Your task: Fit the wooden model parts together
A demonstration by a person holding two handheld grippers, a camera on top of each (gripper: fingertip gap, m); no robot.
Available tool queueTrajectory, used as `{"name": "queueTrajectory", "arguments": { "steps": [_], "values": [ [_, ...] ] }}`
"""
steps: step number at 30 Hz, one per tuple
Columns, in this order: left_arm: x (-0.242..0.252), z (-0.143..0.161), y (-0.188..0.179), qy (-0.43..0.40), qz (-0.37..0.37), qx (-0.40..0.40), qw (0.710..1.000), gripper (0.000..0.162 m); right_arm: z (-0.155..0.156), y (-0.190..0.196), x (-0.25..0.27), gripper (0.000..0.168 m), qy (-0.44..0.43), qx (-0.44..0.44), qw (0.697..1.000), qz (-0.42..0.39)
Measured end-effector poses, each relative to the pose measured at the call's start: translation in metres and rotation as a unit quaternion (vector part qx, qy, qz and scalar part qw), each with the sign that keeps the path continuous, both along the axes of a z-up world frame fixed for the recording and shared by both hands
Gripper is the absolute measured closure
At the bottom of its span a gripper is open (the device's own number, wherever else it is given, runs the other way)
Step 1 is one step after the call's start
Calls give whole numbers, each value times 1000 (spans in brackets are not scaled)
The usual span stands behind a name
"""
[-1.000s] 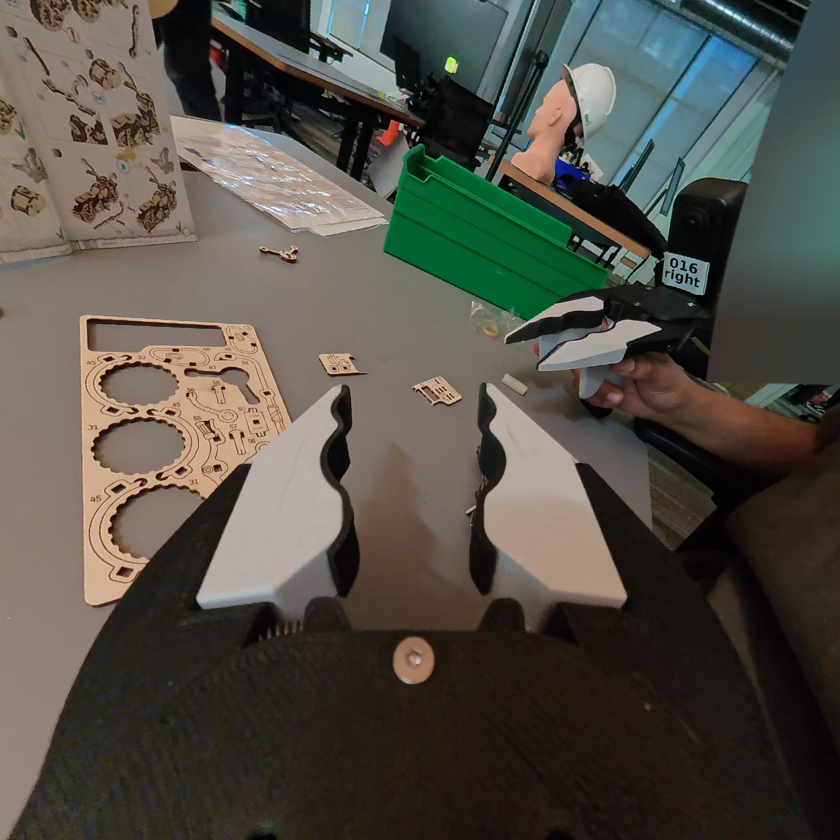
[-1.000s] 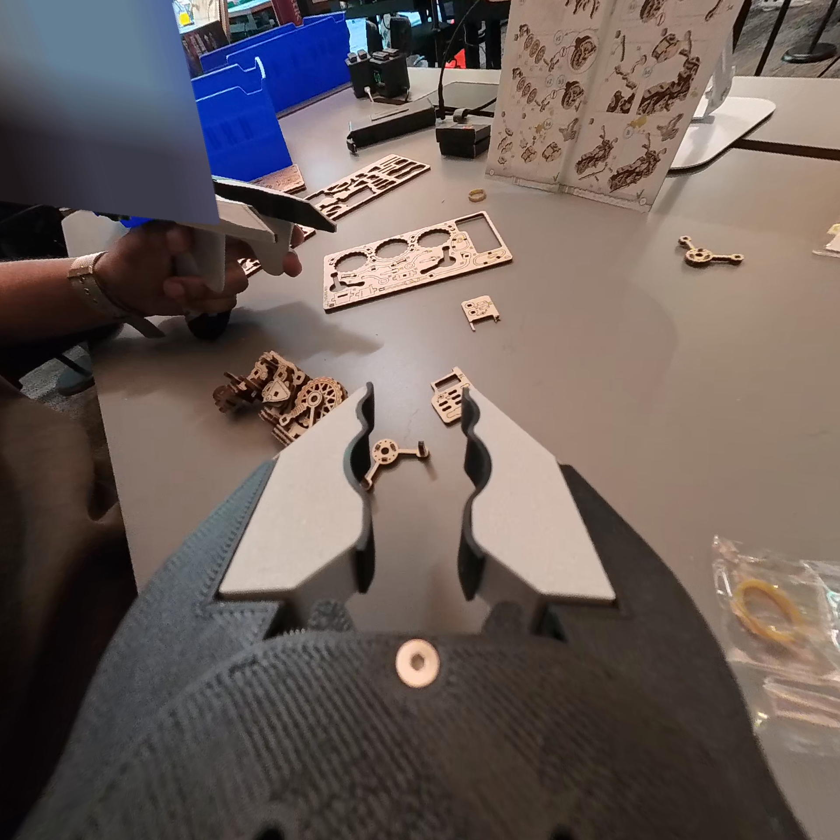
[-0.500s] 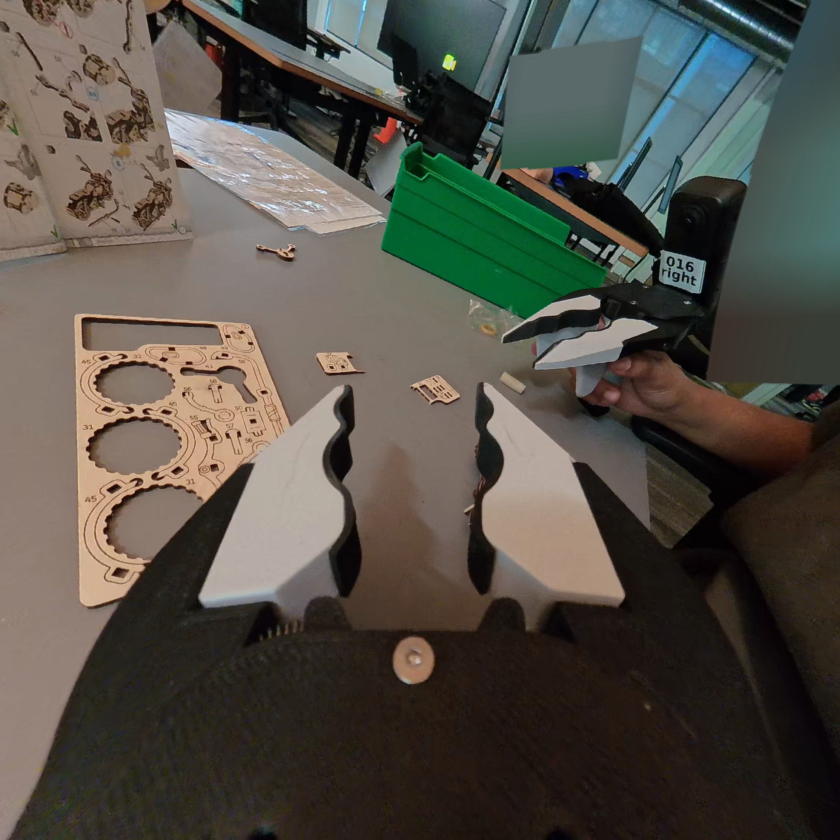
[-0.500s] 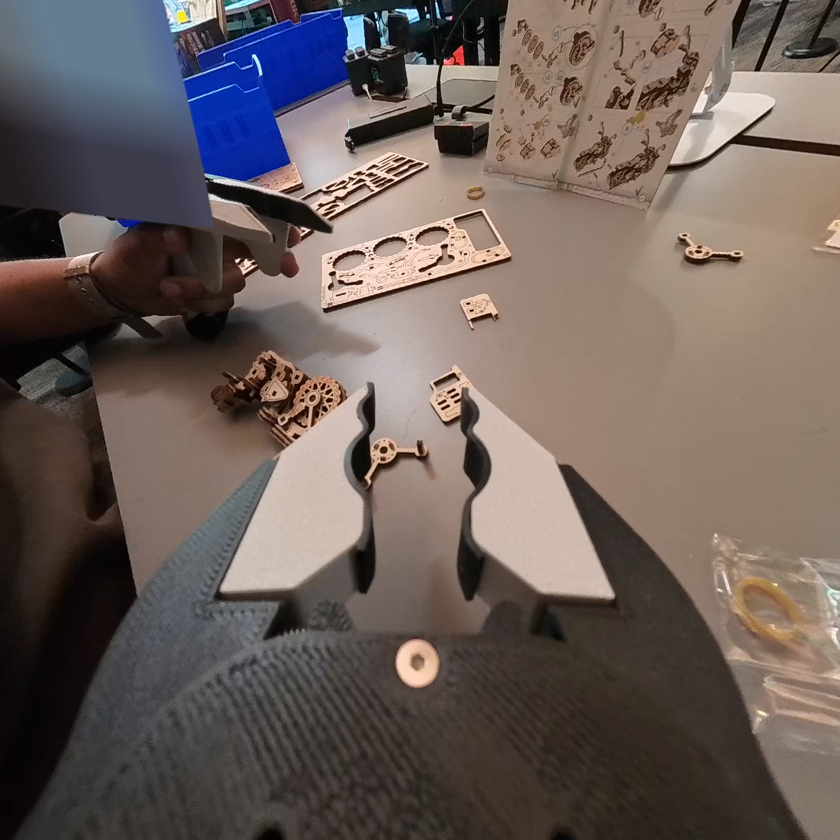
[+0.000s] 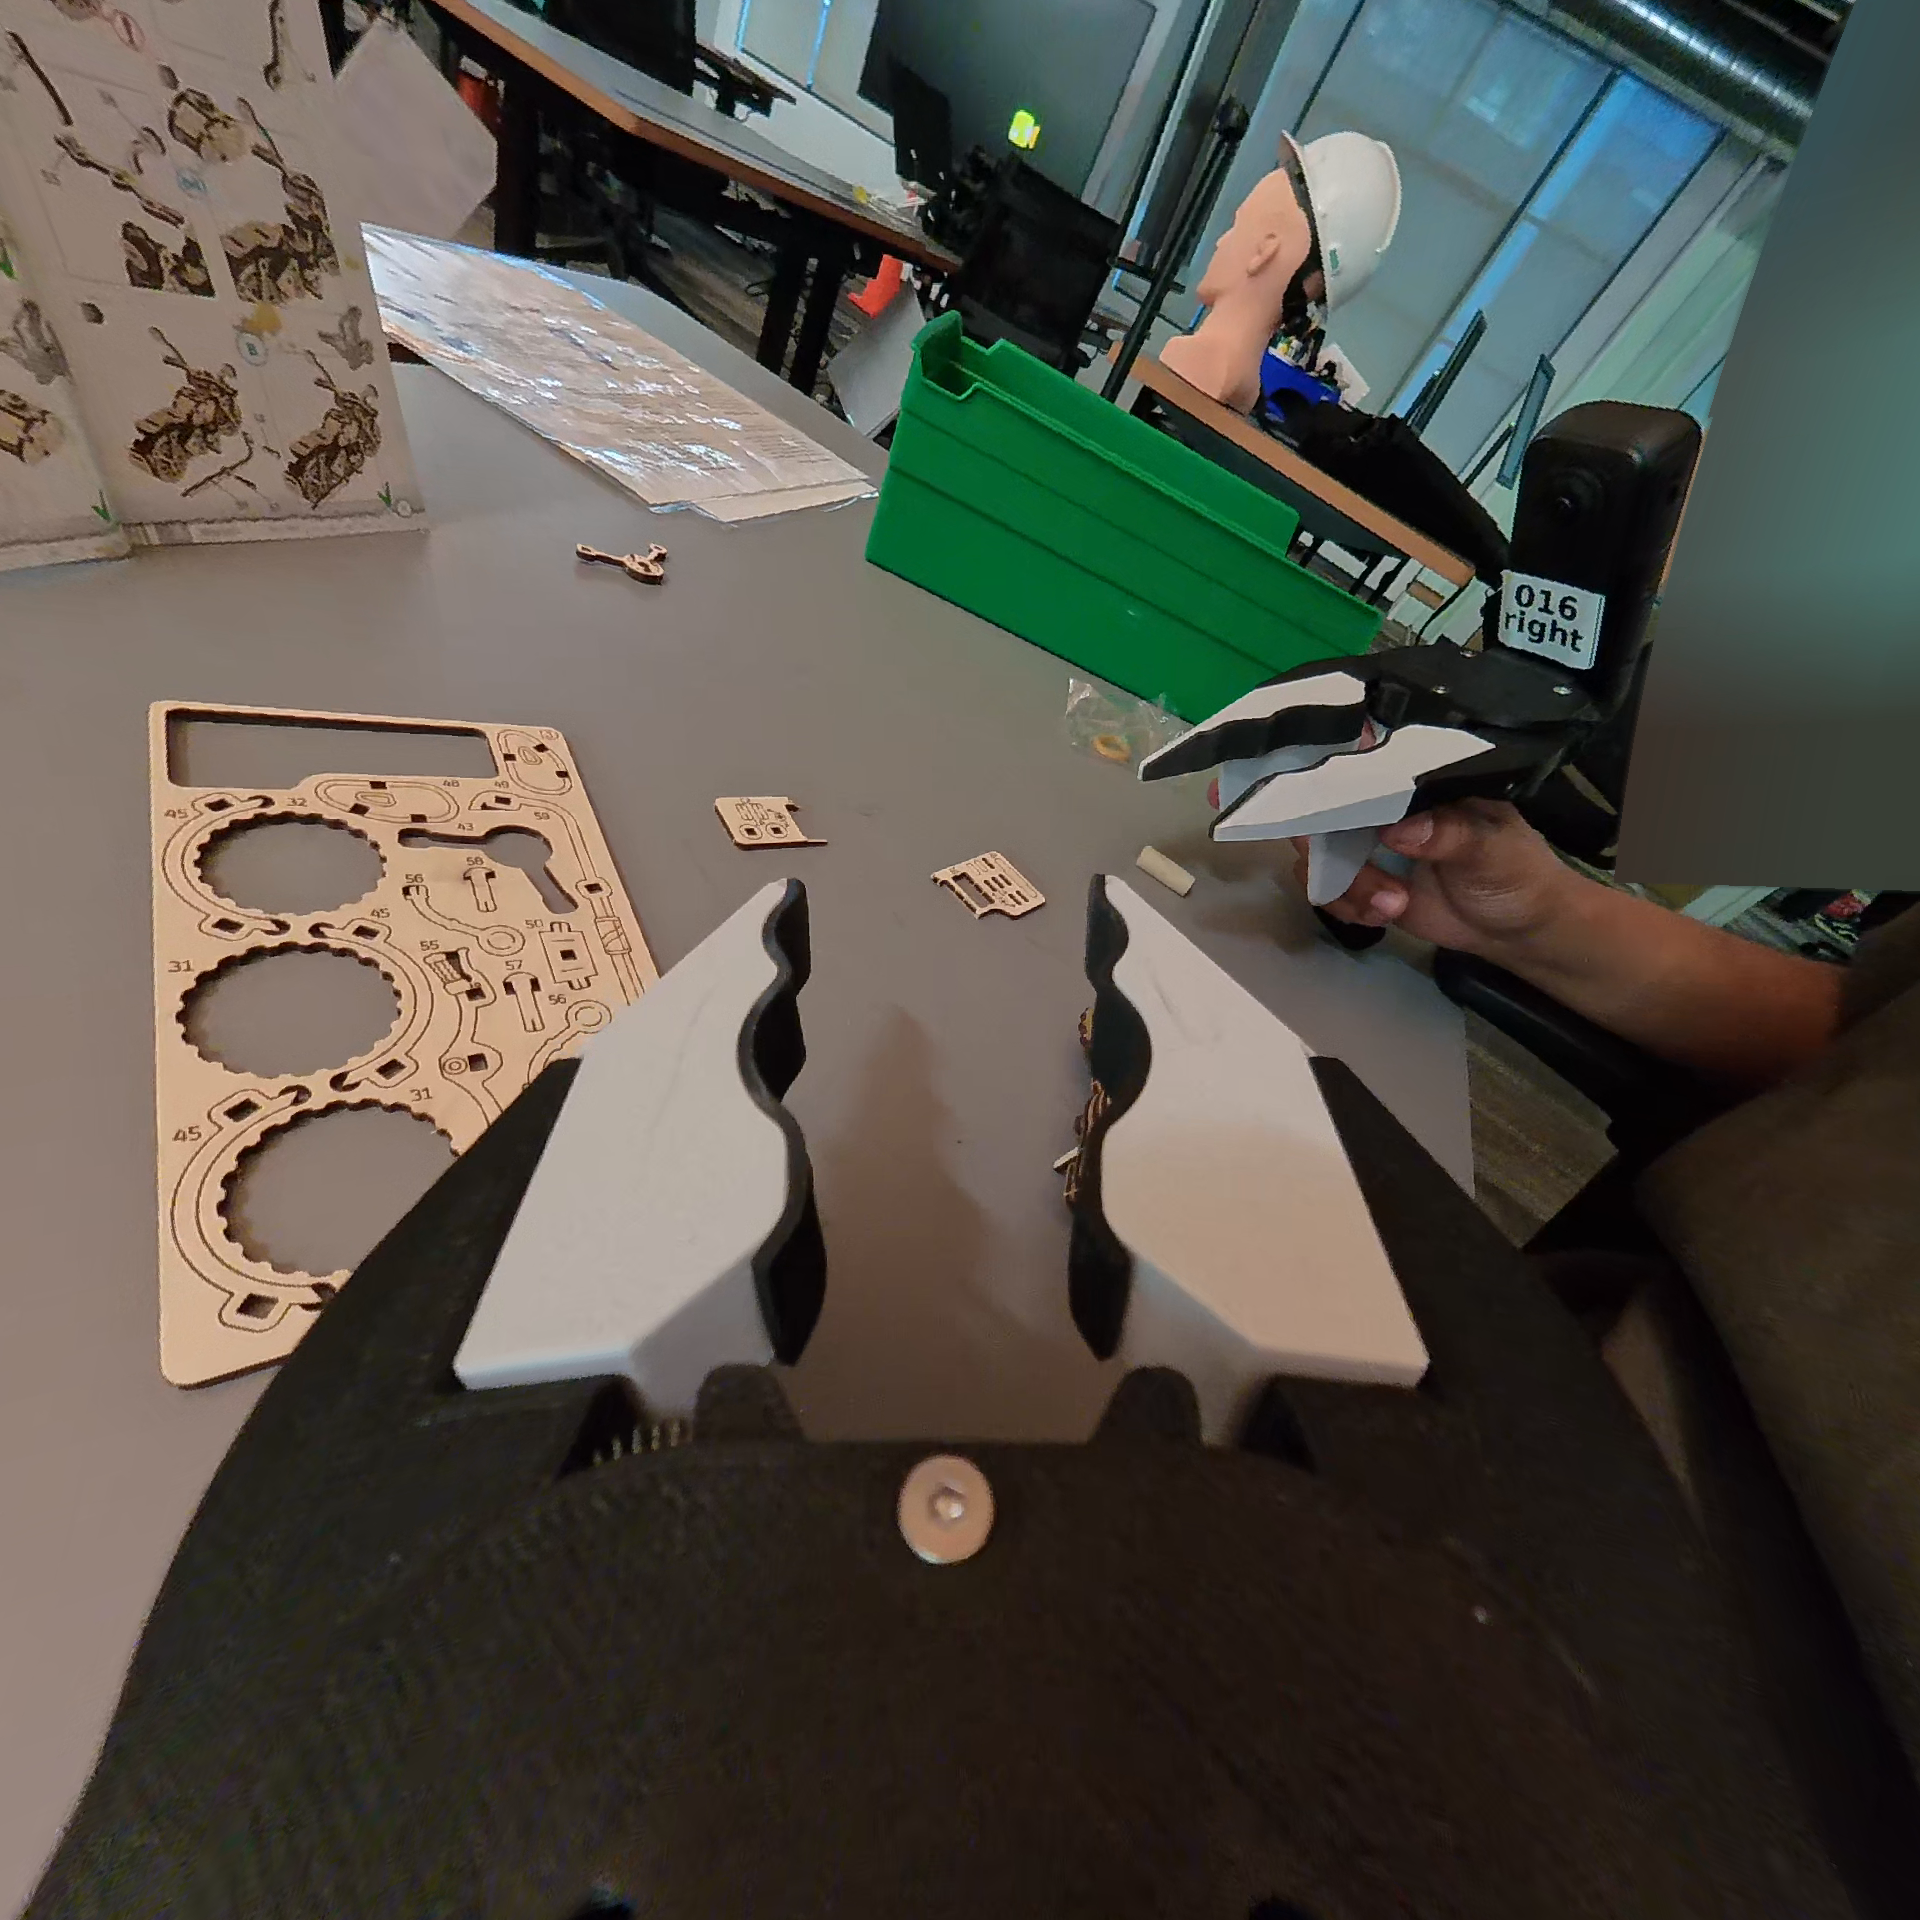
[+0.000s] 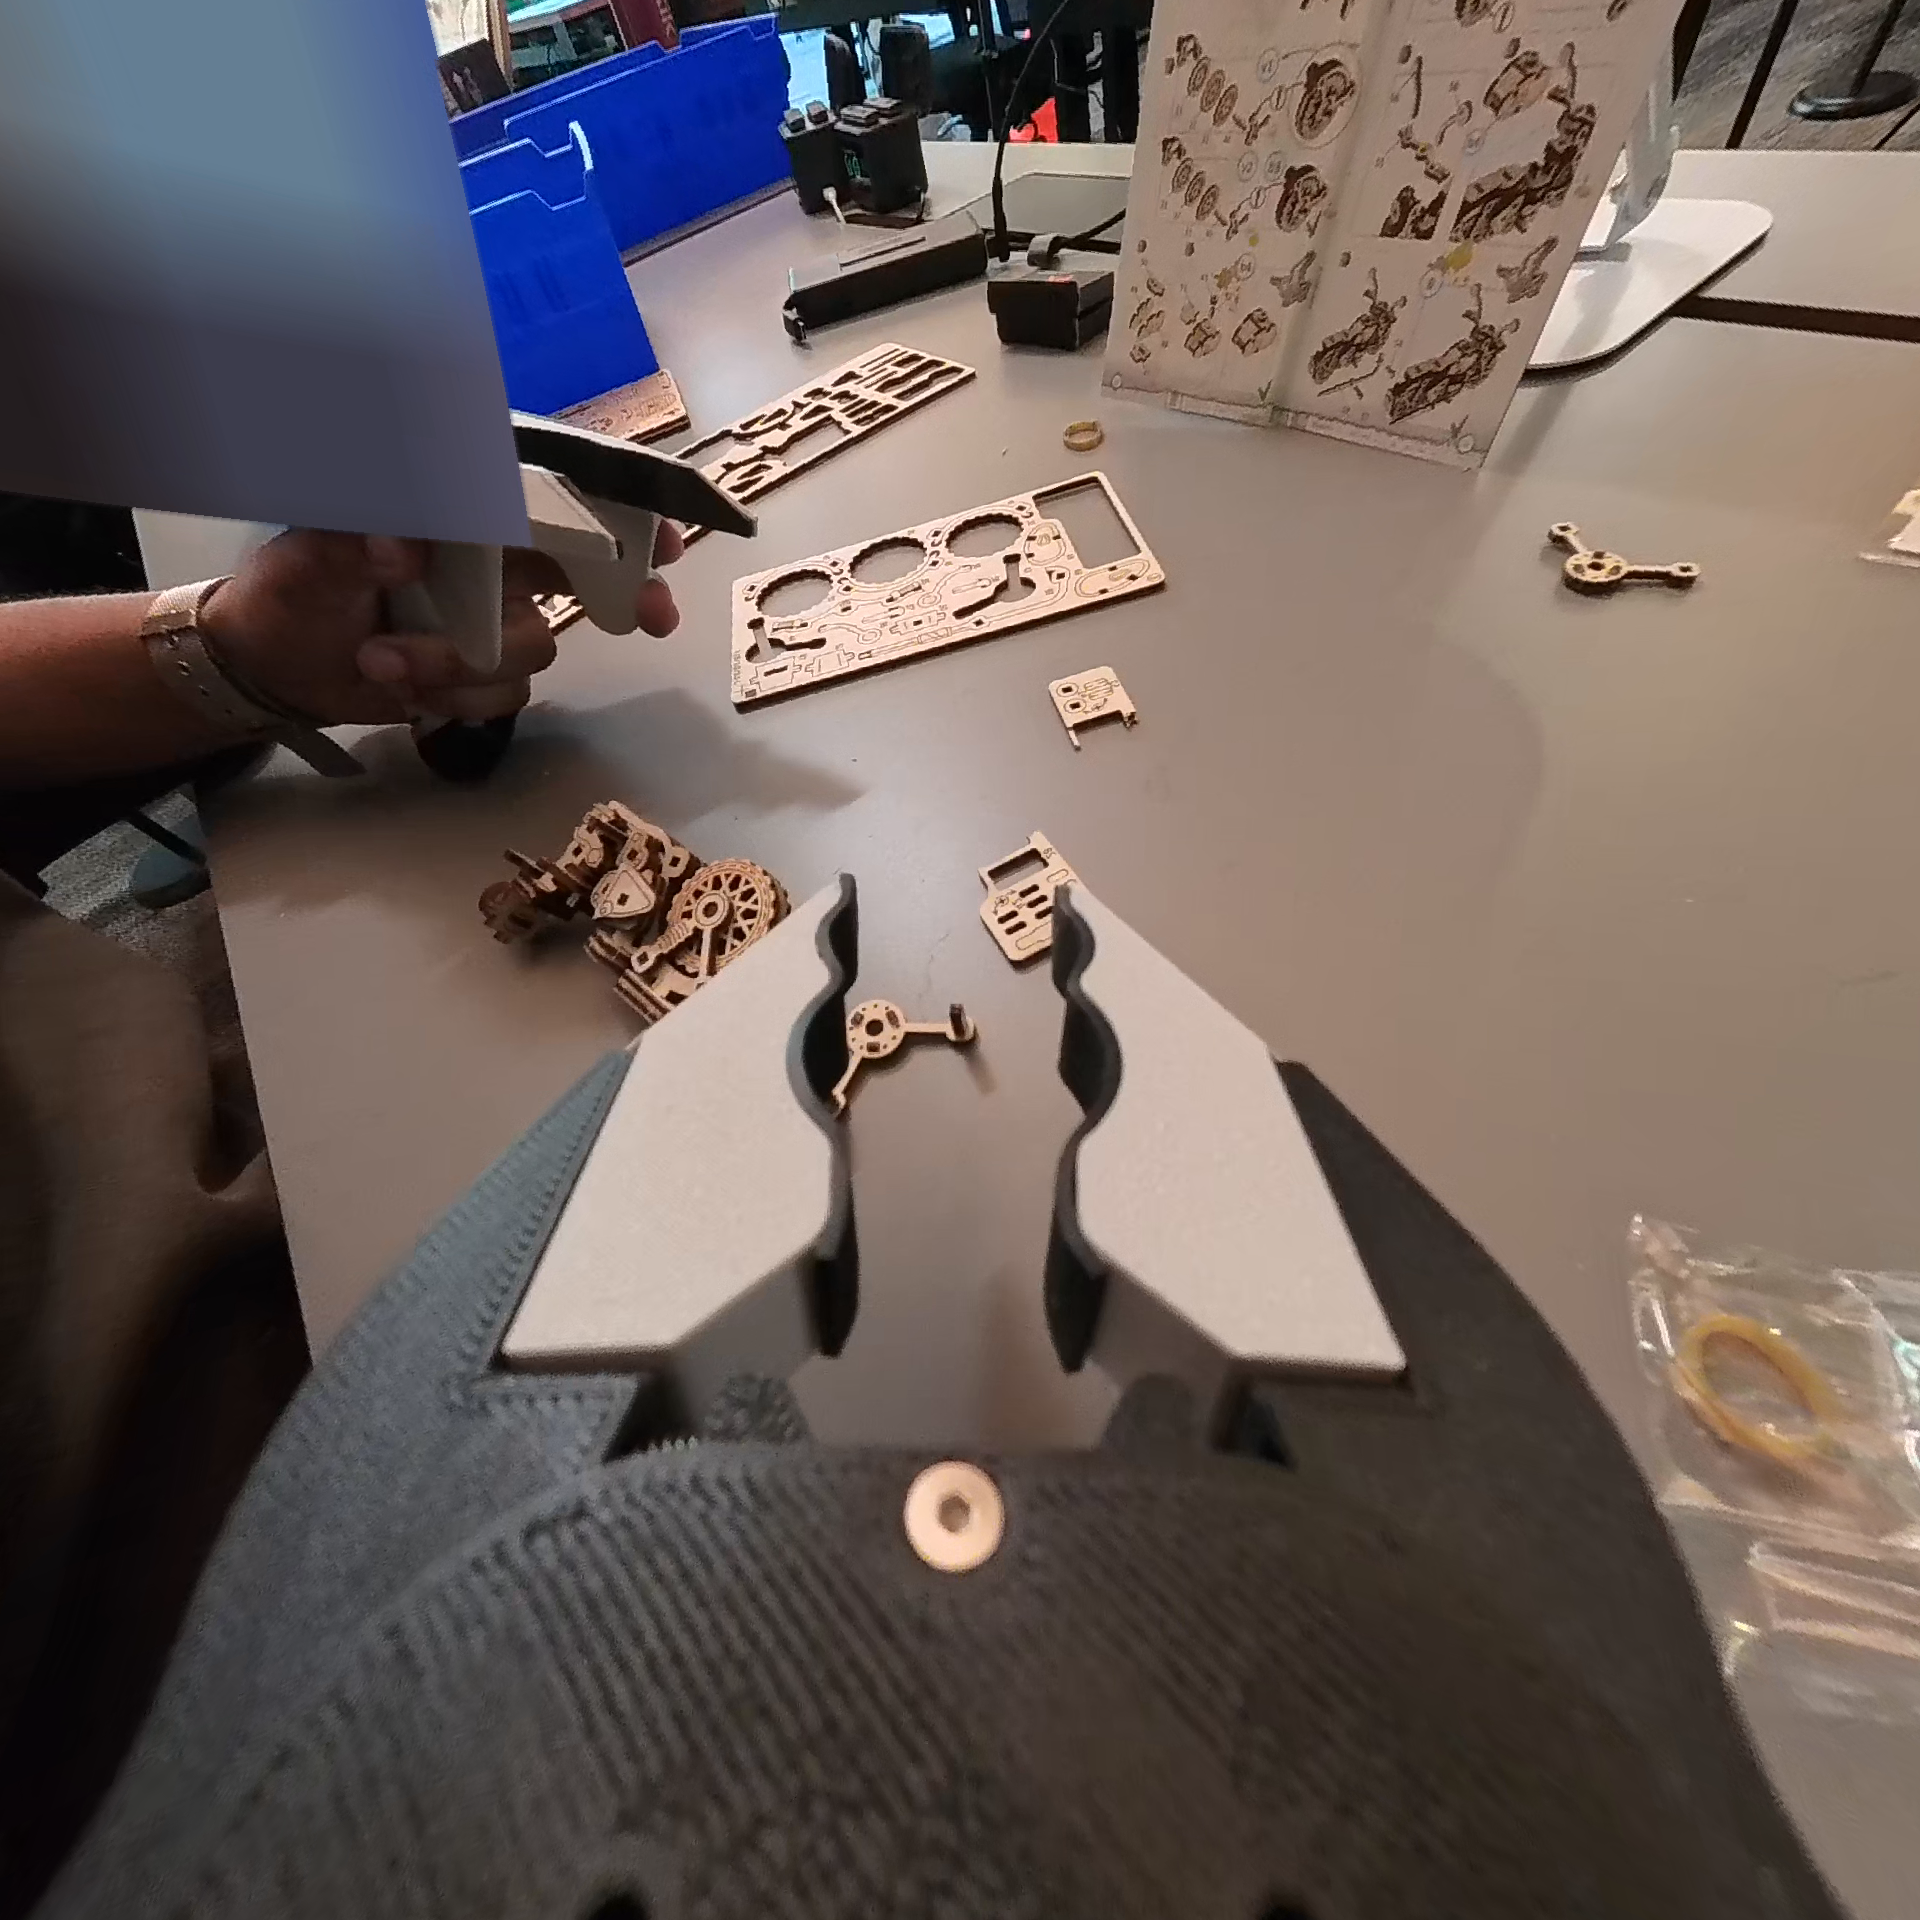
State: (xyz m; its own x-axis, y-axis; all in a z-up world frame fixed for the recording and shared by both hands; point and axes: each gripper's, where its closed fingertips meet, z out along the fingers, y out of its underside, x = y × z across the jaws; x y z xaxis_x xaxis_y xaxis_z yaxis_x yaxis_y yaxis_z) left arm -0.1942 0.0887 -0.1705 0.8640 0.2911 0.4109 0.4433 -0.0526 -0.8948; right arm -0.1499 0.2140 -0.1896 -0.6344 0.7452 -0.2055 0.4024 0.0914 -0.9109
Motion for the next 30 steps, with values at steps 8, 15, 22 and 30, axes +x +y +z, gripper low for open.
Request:
{"name": "queueTrajectory", "arguments": {
  "steps": [8, 15, 22, 30],
  "values": [
    [-3, -3, 0, -6, 16, -9, 1000, 99, 0, 0, 0, 132, -1, -1, 1000, -2],
    [-33, -2, -19, 50, 137, -53, 988, 56, 0, 0, 0, 132, 0, -1, 1000, -3],
    [-43, -12, -29, 55, 177, -102, 977, 51, 5, -1, 2, 133, 11, 3, 1000, -3],
    [-27, -17, -21, 37, 146, -106, 983, 52, 15, -7, 6, 133, 35, 5, 999, 3]
  ]
}}
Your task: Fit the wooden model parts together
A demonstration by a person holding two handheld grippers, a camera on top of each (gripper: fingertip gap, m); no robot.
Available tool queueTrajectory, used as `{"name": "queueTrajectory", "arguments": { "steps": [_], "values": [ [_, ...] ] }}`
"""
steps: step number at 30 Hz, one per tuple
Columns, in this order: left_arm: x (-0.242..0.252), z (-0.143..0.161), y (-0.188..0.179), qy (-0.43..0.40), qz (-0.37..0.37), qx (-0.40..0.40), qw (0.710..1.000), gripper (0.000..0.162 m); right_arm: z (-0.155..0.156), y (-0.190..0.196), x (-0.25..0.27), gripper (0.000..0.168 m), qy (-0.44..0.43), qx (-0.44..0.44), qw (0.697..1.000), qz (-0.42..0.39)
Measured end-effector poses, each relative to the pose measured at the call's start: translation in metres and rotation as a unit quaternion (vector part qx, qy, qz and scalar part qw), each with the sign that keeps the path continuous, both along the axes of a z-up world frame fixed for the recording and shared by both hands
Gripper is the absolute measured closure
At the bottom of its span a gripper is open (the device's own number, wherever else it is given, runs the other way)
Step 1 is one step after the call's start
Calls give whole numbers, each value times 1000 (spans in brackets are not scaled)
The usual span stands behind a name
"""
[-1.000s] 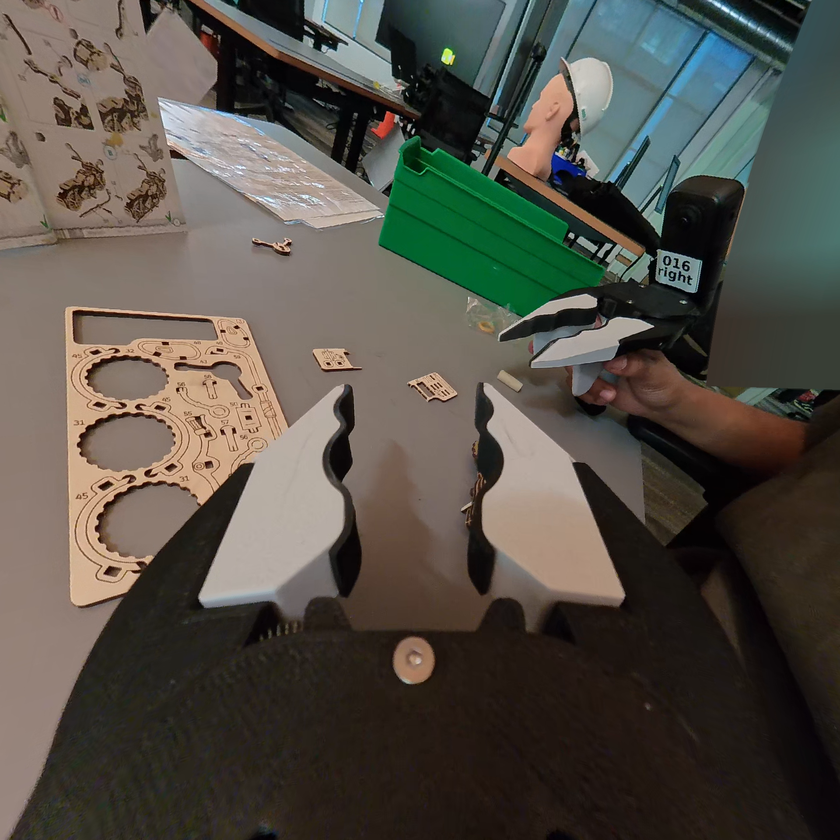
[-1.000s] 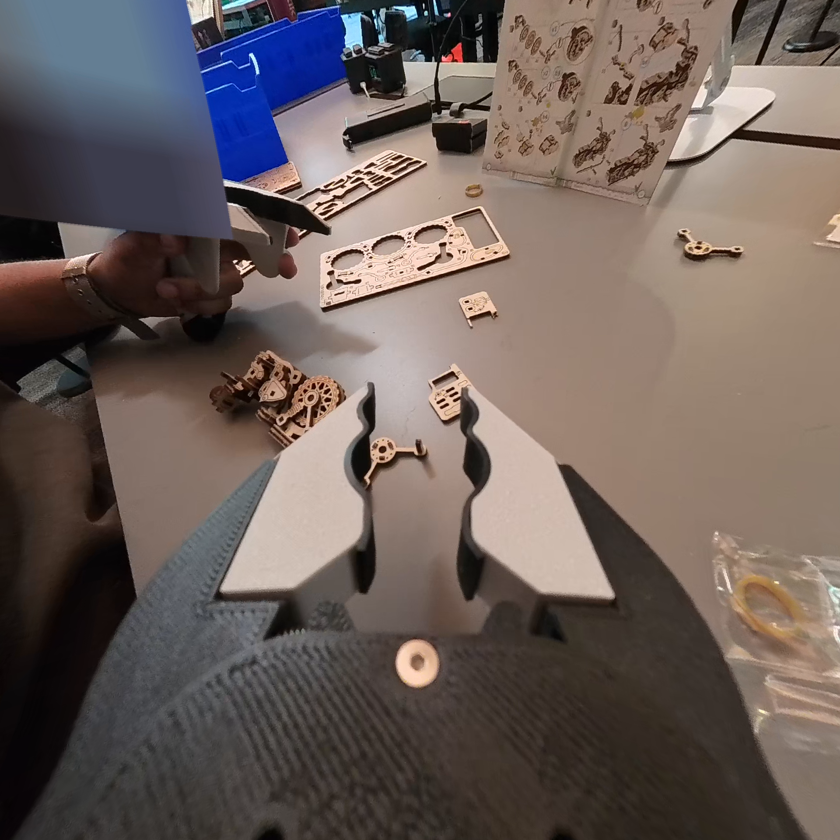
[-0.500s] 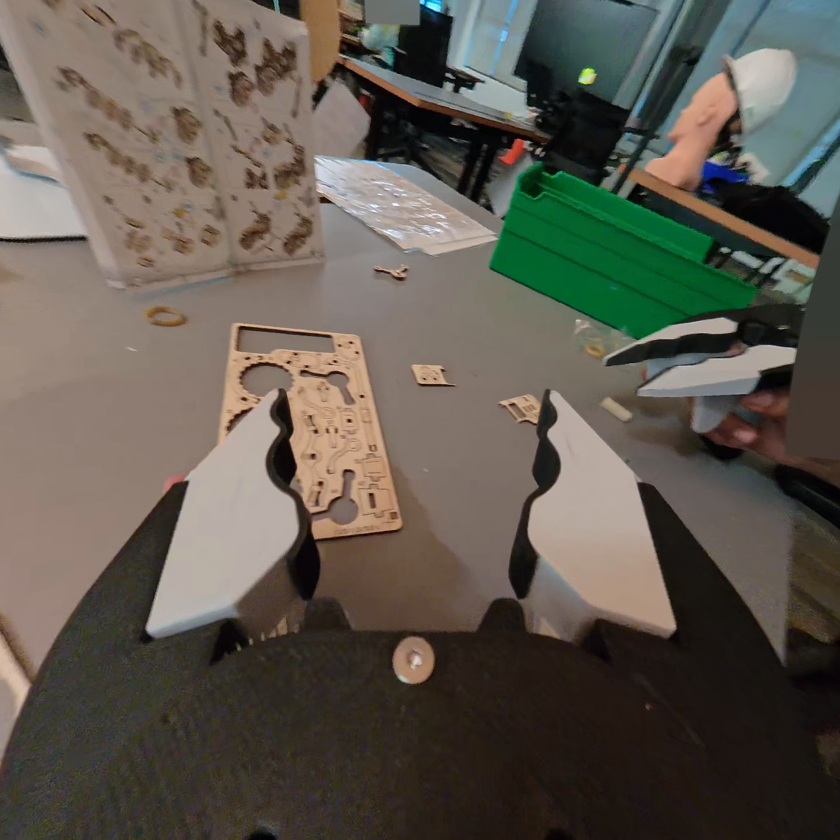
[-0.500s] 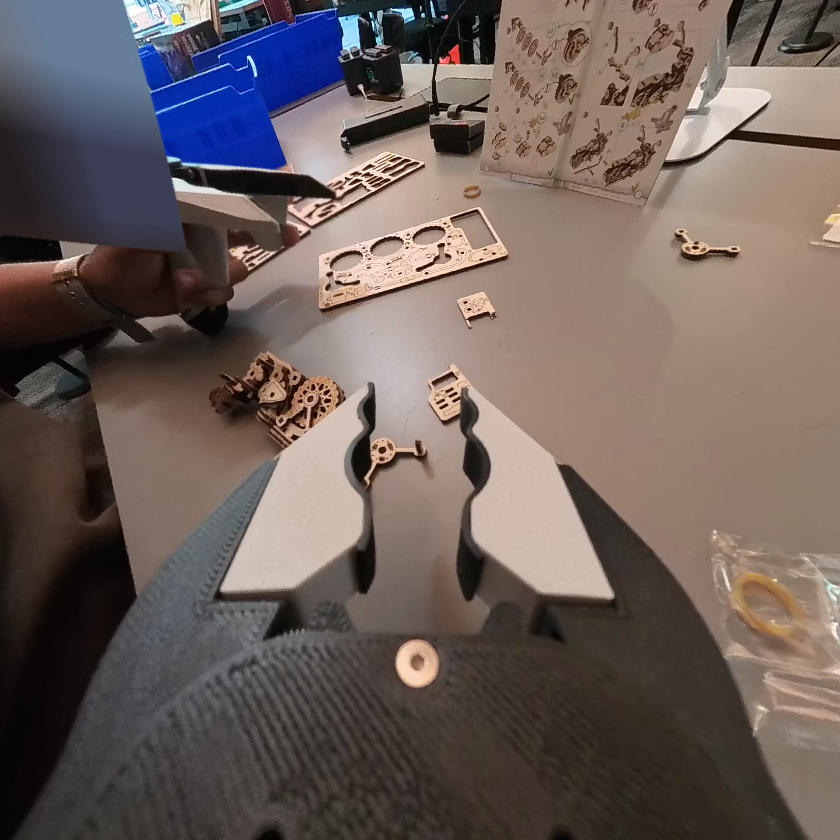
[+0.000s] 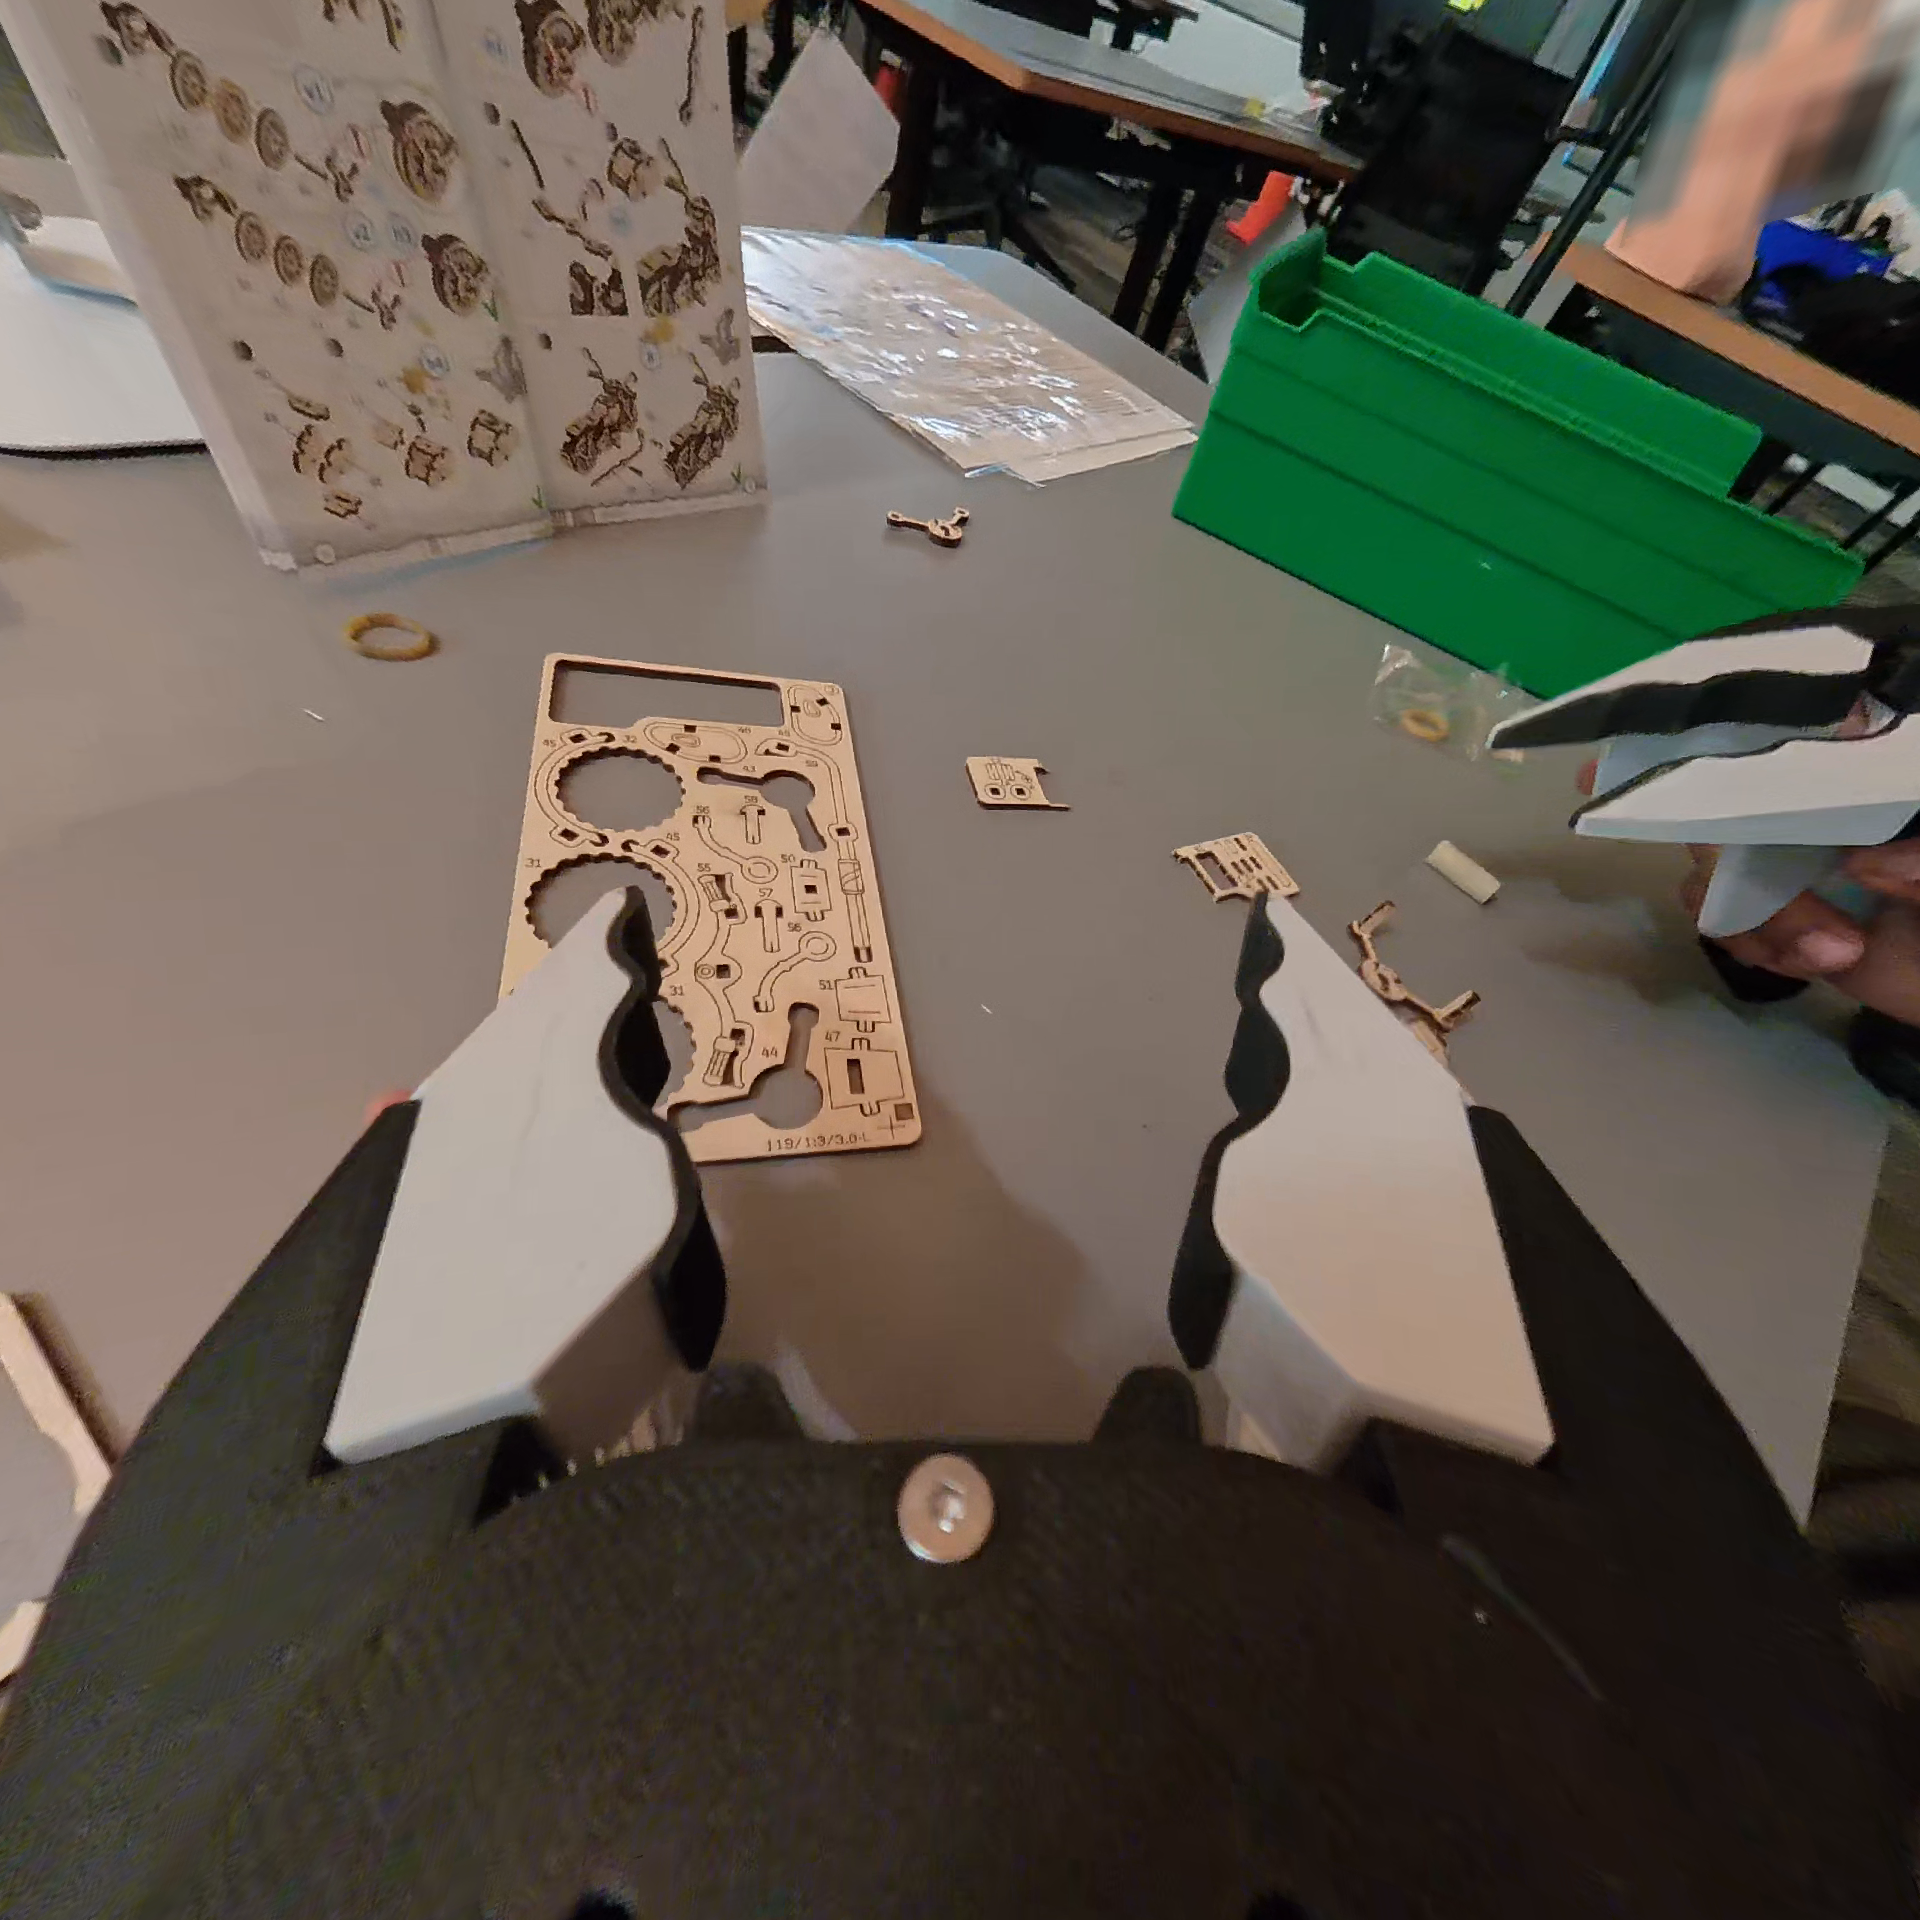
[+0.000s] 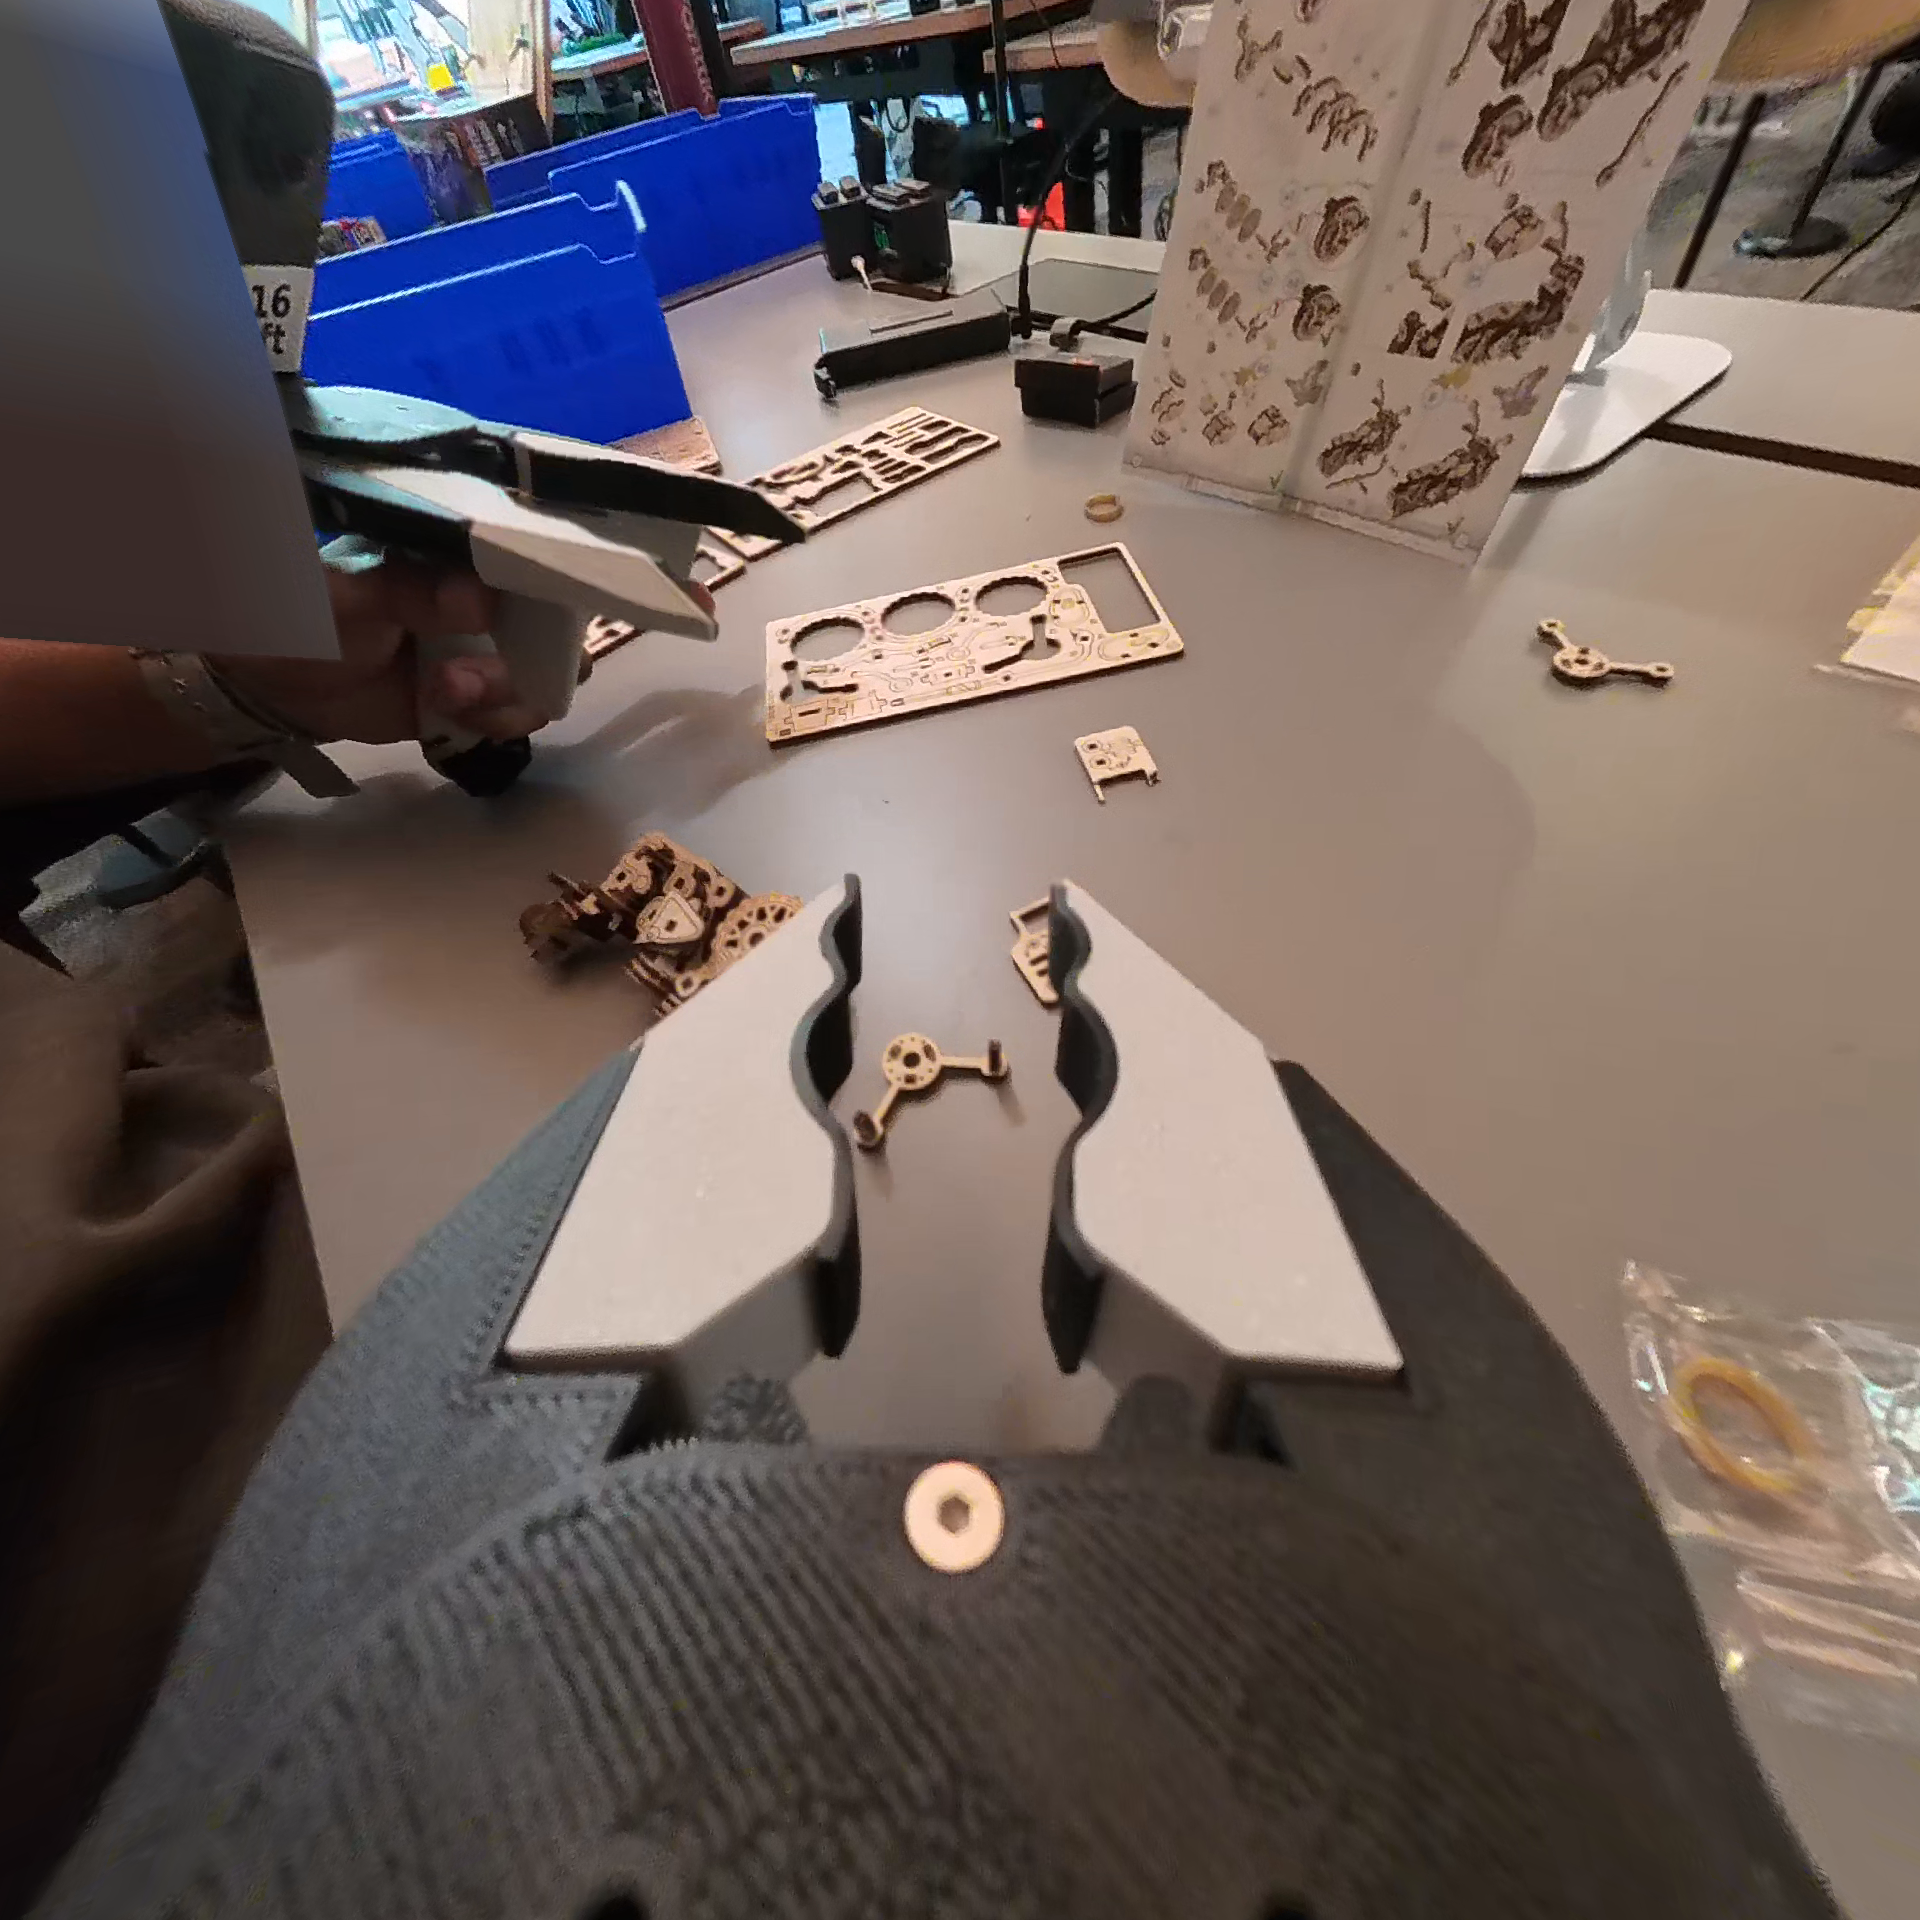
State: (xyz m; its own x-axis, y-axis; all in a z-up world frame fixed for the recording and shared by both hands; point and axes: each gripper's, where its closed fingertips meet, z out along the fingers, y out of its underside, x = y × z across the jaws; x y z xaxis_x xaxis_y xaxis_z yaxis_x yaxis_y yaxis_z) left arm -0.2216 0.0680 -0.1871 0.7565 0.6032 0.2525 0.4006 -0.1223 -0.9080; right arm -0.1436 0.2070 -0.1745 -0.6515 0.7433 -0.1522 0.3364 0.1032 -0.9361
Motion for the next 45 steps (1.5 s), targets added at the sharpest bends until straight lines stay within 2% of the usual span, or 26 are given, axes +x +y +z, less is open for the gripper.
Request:
{"name": "queueTrajectory", "arguments": {
  "steps": [9, 19, 24, 26, 28, 29, 33, 37, 41, 45],
  "values": [
    [15, -1, -16, 12, 16, -16, 1000, 52, 8, -27, -9, 135, 29, 14, 999, 41],
    [23, 8, -59, 2, 78, 24, 997, 56, 14, -54, -30, 136, 42, 5, 996, 82],
    [26, 6, -74, 8, 95, 18, 995, 59, 17, -66, -36, 136, 37, -13, 994, 100],
    [32, 6, -70, 6, 72, 26, 997, 73, 17, -70, -36, 136, 32, -18, 994, 105],
    [45, 11, -58, 4, 18, 48, 999, 103, 17, -71, -35, 136, 32, -19, 994, 107],
    [53, 13, -51, 2, -9, 61, 998, 111, 17, -71, -35, 137, 34, -17, 994, 106],
    [73, 19, -29, -5, -67, 89, 994, 118, 12, -66, -37, 137, 40, 1, 995, 95],
    [101, 37, -6, 59, -138, 109, 983, 134, 7, -58, -37, 137, 30, 2, 996, 81],
    [117, 52, 10, 111, -158, 132, 972, 148, 4, -45, -35, 138, 24, 4, 998, 59],
    [122, 63, 16, 118, -180, 163, 963, 146, 3, -30, -32, 138, 20, 2, 999, 33]
  ]
}}
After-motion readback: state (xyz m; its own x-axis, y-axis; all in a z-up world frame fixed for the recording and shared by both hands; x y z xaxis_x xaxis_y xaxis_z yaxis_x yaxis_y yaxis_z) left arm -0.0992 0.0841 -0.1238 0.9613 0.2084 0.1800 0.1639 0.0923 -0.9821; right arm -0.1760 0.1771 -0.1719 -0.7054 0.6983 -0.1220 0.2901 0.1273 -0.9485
